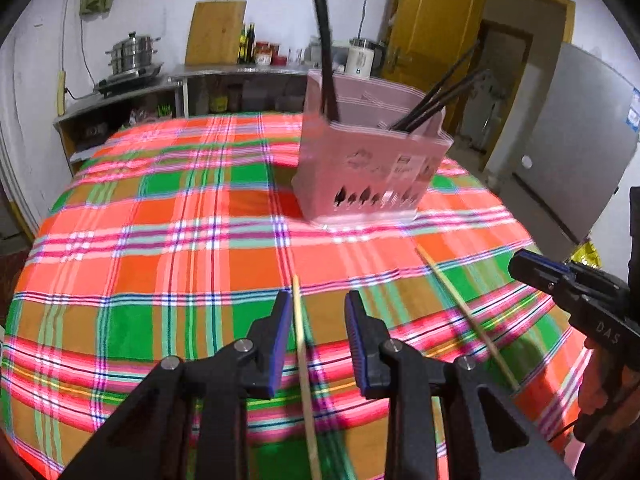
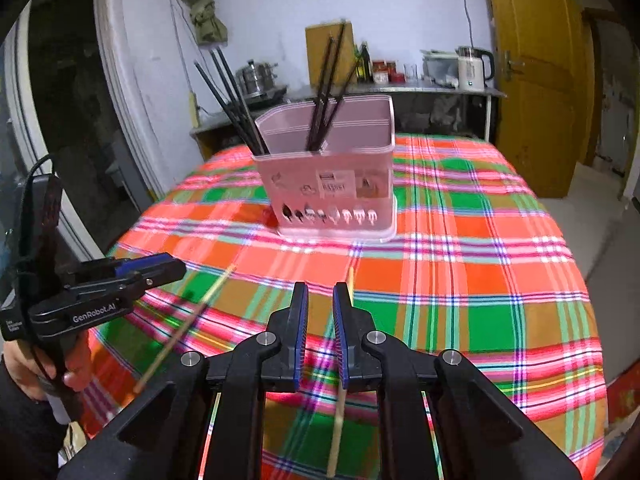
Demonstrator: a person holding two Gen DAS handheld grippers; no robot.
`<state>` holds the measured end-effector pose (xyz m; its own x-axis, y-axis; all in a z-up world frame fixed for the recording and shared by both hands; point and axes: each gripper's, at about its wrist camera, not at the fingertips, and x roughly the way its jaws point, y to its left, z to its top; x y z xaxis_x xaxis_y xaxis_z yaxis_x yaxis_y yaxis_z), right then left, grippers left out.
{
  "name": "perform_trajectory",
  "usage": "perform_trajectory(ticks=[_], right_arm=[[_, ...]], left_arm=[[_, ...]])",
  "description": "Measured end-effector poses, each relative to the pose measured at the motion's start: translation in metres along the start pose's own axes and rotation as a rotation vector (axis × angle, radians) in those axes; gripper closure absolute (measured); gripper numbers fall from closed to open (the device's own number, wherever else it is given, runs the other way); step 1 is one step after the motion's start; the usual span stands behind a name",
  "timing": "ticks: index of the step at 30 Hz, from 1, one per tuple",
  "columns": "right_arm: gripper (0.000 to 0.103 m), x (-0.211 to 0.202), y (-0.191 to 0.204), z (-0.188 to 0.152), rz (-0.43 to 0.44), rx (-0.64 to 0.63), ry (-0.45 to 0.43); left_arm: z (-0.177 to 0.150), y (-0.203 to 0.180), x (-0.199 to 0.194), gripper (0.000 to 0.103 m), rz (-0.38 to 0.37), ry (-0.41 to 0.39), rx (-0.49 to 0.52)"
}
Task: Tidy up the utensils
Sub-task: 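Move both open tools down to the light wooden chopsticks on the cloth, then close the left tool on a light wooden chopstick while the right tool grasps another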
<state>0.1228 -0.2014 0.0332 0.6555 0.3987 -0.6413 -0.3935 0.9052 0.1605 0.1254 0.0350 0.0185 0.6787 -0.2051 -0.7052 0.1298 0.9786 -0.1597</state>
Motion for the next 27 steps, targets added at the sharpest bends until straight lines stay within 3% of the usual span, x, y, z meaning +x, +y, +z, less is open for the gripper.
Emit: perform_trajectory(ticks=[10,23,27], right_arm=[[0.090,0.054,-0.012,-0.008,-0.012,-0.004,0.132],[0.090,0.091,-0.013,0.001,-0.045,-0.033,0.209],[0.092,0.093,-0.008,0.002,-0.057,-0.060,0.213]], left_arm=[[-0.006,0.012,0.046,0.074,0.043,0.124,0.006],[-0.004,0.000,0.055,0.078,0.101,0.126,0.076],[-0.003,-0.001,0.055,0.096,0.089,0.126,0.071]])
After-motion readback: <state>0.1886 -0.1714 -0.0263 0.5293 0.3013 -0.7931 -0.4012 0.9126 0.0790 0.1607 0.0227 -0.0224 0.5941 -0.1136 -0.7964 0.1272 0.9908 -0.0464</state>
